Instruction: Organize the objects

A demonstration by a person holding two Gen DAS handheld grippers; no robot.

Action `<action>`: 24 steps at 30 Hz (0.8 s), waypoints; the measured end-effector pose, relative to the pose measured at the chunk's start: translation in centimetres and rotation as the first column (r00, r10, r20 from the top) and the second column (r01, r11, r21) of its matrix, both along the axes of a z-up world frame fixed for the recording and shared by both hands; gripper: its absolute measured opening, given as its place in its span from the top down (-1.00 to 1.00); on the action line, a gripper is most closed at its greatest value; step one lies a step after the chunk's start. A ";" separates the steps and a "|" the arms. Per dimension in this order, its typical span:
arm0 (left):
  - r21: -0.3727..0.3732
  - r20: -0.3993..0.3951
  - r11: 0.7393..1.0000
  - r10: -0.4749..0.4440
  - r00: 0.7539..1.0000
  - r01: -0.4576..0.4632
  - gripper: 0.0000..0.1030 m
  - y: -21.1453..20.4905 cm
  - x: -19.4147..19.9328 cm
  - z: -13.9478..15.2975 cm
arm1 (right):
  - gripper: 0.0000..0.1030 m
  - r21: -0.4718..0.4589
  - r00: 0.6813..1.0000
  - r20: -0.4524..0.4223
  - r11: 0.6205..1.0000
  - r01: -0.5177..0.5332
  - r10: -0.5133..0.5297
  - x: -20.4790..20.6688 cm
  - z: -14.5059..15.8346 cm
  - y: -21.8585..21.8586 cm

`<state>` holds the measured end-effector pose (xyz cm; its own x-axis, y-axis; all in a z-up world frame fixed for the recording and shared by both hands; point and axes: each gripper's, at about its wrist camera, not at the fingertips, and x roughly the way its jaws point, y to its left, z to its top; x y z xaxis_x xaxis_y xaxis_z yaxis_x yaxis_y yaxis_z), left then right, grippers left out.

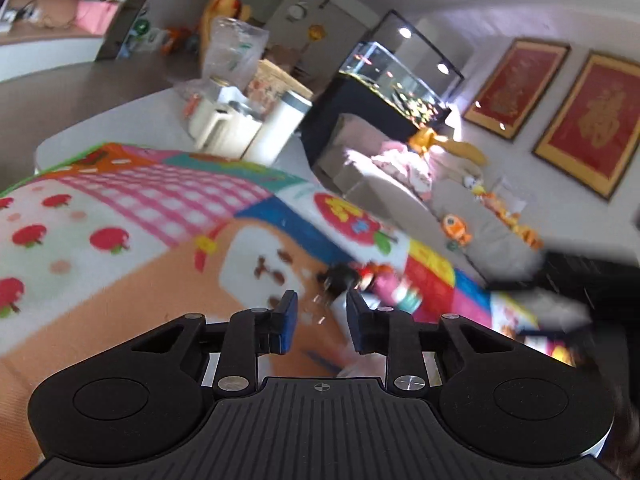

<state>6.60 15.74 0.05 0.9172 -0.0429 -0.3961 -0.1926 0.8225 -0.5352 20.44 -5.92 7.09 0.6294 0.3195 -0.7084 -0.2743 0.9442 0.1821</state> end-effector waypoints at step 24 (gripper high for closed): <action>-0.164 -0.072 0.984 -0.076 0.994 0.063 0.48 1.2 0.4 -1.4 | -0.07 -0.363 0.943 -0.047 0.874 -0.323 0.329 -2.9 -4.7 7.3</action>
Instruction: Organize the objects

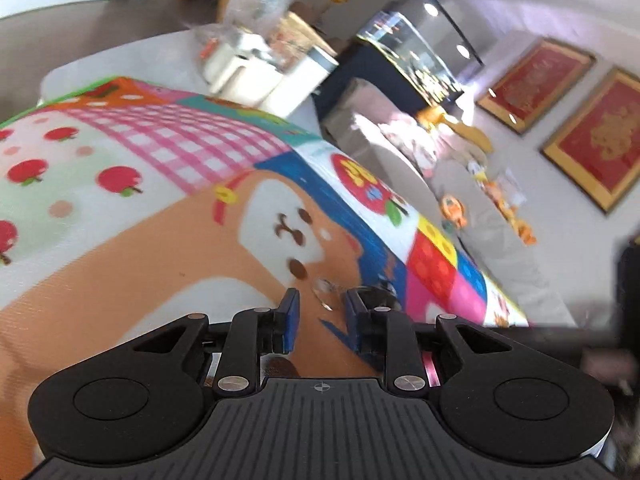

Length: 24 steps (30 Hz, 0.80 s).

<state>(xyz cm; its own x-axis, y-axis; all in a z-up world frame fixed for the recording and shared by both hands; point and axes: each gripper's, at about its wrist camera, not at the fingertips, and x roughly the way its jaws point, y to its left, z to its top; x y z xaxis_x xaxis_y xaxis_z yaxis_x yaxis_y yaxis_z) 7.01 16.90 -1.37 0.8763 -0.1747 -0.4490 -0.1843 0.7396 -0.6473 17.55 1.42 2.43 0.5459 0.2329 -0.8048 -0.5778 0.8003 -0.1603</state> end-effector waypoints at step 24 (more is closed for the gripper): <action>0.414 -0.027 0.740 -0.572 0.820 0.530 0.48 -10.5 -13.3 8.1 | -0.65 0.160 0.984 0.165 0.986 0.037 -0.063 -23.4 0.4 -17.7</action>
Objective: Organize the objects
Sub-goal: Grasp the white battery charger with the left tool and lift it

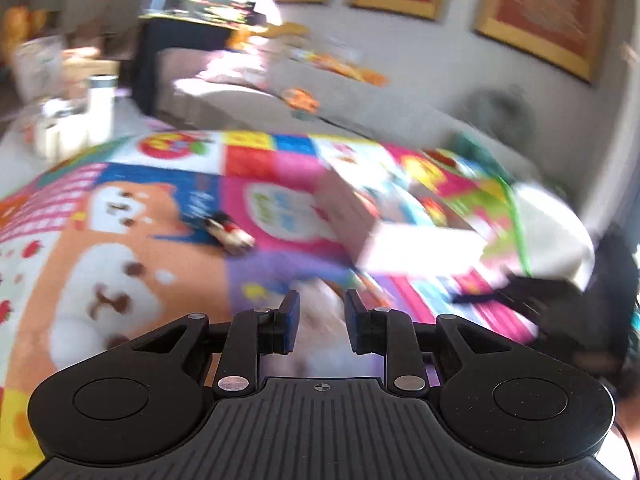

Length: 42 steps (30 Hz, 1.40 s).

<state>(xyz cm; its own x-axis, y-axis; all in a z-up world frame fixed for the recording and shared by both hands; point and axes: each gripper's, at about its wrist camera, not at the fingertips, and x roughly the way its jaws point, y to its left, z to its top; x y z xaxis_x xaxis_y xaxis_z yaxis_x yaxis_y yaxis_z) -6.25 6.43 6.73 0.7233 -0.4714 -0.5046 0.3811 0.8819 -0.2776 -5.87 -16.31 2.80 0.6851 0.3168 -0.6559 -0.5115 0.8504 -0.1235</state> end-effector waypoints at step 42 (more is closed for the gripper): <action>0.408 0.007 0.913 -0.004 1.000 0.001 0.15 -7.7 2.0 -5.7 | -1.00 0.098 0.970 -0.106 0.969 0.227 -0.217 0.4 -3.2 -4.8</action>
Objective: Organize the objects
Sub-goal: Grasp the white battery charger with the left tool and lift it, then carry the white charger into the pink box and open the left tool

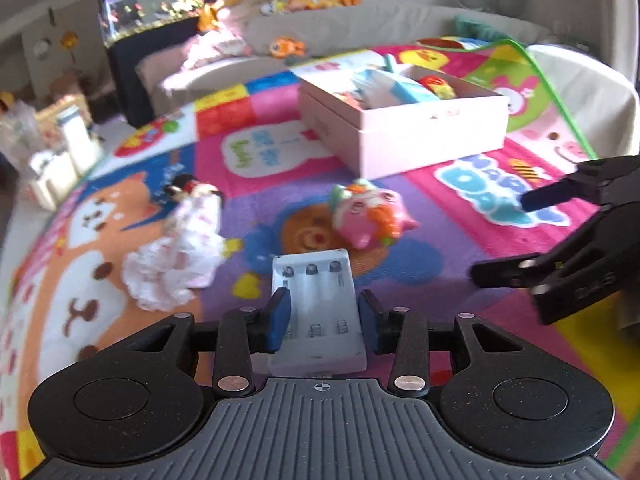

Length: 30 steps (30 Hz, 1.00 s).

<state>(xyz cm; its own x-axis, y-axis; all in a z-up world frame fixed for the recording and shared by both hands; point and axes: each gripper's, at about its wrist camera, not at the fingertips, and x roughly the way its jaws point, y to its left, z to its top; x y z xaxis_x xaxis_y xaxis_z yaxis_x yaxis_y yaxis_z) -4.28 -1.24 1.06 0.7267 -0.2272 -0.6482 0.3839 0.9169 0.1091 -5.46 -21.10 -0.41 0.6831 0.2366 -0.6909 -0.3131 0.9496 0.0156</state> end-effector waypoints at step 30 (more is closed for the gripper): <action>-0.380 -0.242 0.910 0.072 0.968 -0.163 0.12 5.4 2.2 0.7 | -1.00 -0.002 1.000 0.001 1.000 0.000 0.000 0.1 0.0 0.1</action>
